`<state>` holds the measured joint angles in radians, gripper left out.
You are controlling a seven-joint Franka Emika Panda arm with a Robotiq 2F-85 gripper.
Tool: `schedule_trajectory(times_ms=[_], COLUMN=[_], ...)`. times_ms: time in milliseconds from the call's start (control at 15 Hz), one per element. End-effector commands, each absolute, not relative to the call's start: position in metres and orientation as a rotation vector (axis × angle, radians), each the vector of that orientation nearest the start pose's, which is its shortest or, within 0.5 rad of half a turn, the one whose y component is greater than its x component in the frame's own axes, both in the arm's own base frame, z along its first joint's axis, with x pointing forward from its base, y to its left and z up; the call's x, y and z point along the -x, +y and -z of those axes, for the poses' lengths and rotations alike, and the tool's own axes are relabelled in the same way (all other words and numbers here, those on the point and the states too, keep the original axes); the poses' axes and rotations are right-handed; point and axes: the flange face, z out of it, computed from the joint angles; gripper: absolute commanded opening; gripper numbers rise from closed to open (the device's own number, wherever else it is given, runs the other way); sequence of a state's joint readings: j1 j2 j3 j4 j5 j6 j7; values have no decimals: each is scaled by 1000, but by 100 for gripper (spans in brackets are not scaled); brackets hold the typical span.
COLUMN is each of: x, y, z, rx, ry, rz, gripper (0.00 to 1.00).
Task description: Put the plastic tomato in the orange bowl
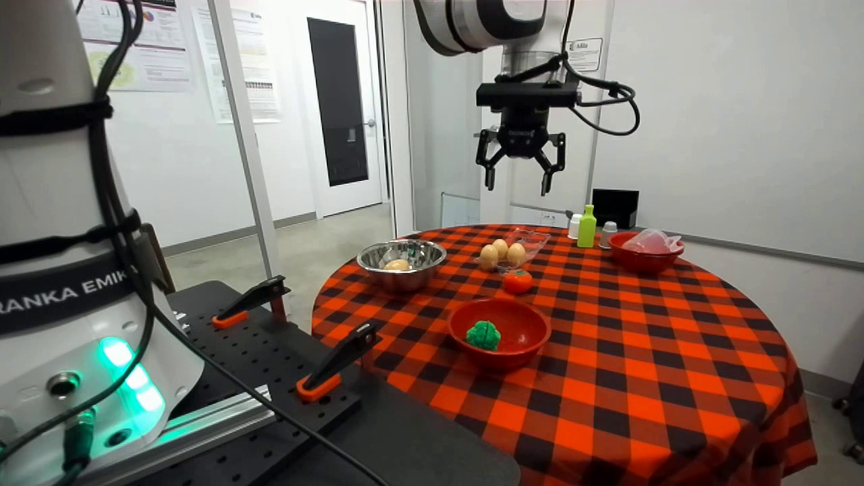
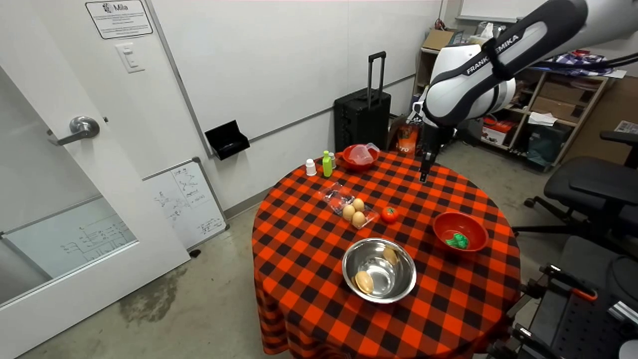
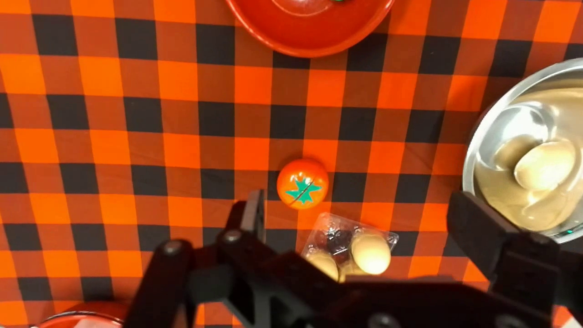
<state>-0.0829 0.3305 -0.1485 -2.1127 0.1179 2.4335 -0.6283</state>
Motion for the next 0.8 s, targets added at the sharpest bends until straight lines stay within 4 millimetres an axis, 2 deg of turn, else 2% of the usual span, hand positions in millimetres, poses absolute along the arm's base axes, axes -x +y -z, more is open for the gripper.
schedule_trajectory(times_ms=[0,333,733], x=[-601,-629,-656], y=[-139,-139,-131], z=[-220,-171,-125], rx=[3054,3021,2962], ry=[-496,-522,-567], rz=[34,39,21], gripper=[100,100,100])
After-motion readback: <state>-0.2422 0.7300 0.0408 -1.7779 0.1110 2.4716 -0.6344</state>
